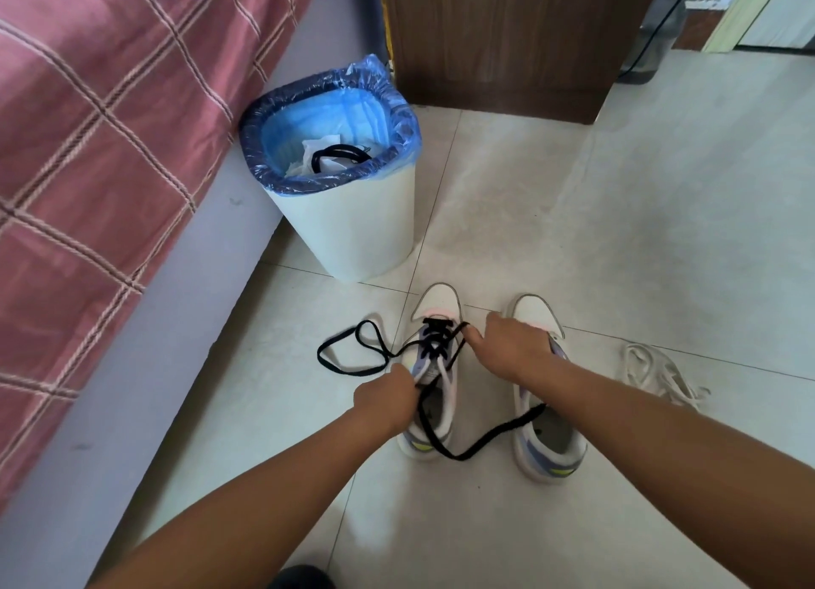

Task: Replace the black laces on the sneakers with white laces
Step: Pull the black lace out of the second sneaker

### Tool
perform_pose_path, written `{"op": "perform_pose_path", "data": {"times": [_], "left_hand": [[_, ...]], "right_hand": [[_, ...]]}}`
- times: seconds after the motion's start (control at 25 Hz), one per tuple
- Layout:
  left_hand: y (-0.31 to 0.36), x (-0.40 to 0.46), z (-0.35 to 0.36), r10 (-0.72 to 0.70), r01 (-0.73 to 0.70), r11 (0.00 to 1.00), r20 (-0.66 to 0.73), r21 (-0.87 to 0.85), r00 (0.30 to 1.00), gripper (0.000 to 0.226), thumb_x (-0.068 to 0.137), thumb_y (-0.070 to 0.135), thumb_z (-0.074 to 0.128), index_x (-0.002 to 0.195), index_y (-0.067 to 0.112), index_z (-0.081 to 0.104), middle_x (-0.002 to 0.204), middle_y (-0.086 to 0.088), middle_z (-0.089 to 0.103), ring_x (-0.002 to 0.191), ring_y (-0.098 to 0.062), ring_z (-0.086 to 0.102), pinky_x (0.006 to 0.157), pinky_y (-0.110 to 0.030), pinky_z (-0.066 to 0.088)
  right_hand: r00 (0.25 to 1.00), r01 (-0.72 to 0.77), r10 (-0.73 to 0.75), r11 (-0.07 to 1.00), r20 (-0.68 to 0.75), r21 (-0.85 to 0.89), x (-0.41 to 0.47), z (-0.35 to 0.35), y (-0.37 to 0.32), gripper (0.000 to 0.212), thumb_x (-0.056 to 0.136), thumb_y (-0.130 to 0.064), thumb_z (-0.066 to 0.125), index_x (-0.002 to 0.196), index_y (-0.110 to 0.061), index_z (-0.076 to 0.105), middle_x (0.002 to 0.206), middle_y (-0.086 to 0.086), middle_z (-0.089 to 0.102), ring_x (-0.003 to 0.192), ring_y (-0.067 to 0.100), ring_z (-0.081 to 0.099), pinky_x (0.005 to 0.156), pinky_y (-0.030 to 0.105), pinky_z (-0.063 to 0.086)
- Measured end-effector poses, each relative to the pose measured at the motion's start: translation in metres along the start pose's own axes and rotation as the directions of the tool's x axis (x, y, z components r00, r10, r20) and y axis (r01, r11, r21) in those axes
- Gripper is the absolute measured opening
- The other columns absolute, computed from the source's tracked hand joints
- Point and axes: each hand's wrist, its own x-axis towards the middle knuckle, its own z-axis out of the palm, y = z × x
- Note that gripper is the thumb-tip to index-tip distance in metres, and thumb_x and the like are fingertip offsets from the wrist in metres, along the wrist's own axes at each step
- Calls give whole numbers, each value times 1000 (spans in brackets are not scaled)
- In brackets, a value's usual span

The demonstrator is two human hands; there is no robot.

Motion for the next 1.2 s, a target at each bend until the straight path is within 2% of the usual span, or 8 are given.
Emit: {"op": "perform_pose_path", "data": {"times": [0.12, 0.28, 0.4, 0.52, 0.64, 0.76, 1.0, 1.2], "left_hand": [[-1, -1, 0, 20, -20, 1000, -21, -1, 1000, 21, 97, 14, 36, 116, 6, 41, 112, -9, 62, 100, -29, 61, 69, -29, 35], [-2, -2, -1, 42, -42, 999, -15, -22, 999, 22, 98, 18, 35, 115, 6, 41, 112, -10, 61, 100, -30, 60, 70, -29, 36], [-3, -3, -2, 60, -60, 997, -7, -52, 998, 26, 98, 25, 38, 115, 5, 41, 112, -11, 60, 101, -30, 59, 70, -30, 35], [-2, -3, -2, 56, -57, 996, -4, -65, 998, 27, 98, 26, 37, 115, 5, 41, 112, -11, 60, 101, -30, 59, 71, -30, 35], [0, -3, -4, 49, -48, 997, 9, -65, 999, 27, 98, 26, 37, 115, 6, 41, 112, -10, 60, 101, -30, 59, 71, -29, 35], [1, -4, -5, 38, -37, 997, 7, -62, 999, 27, 98, 29, 37, 115, 8, 41, 111, -10, 61, 100, -29, 60, 70, -30, 36], [3, -6, -7, 33, -30, 994, 27, -108, 999, 30, 98, 28, 38, 118, 6, 40, 115, -10, 59, 102, -29, 59, 71, -30, 36], [1, -4, -5, 104, -103, 994, 34, -30, 994, 32, 100, 24, 32, 124, 8, 47, 124, -9, 50, 109, -27, 55, 75, -30, 37]], "right_hand": [[966, -83, -44, 882, 255, 463, -5, 1, -13, 54, 97, -52, 30, 82, -7, 55, 71, 10, 57, 61, 24, 53, 54, 26, 38], [914, -42, -200, 820, 353, 571, -12, 11, -13, 32, 101, -30, 36, 80, -9, 48, 71, 10, 49, 56, 18, 40, 47, 24, 31], [972, 234, -233, 971, 25, -39, 6, -15, 5, 19, 100, -18, 38, 102, -8, 54, 99, 15, 60, 89, 28, 57, 64, 29, 37], [925, 146, -302, 844, -231, -516, 15, -51, 23, 27, 100, -24, 41, 121, -7, 43, 116, 11, 56, 109, 30, 53, 69, 35, 41], [991, 78, -75, 997, -108, 23, -1, -36, 6, 49, 100, -47, 29, 98, -3, 52, 89, 11, 60, 88, 31, 59, 65, 31, 38], [937, -77, -117, 852, 330, 518, -25, 0, -16, 52, 101, -43, 30, 73, -5, 52, 61, 10, 52, 49, 22, 48, 47, 24, 38], [997, 78, -64, 884, -45, 461, 13, -10, -7, 39, 99, -12, 33, 61, -15, 37, 76, 11, 47, 63, 23, 45, 57, 27, 37], [887, -42, 456, 249, -79, 968, 44, -73, 51, 31, 99, -14, 35, 68, -16, 37, 68, 3, 42, 51, 11, 43, 39, 19, 40]]}}
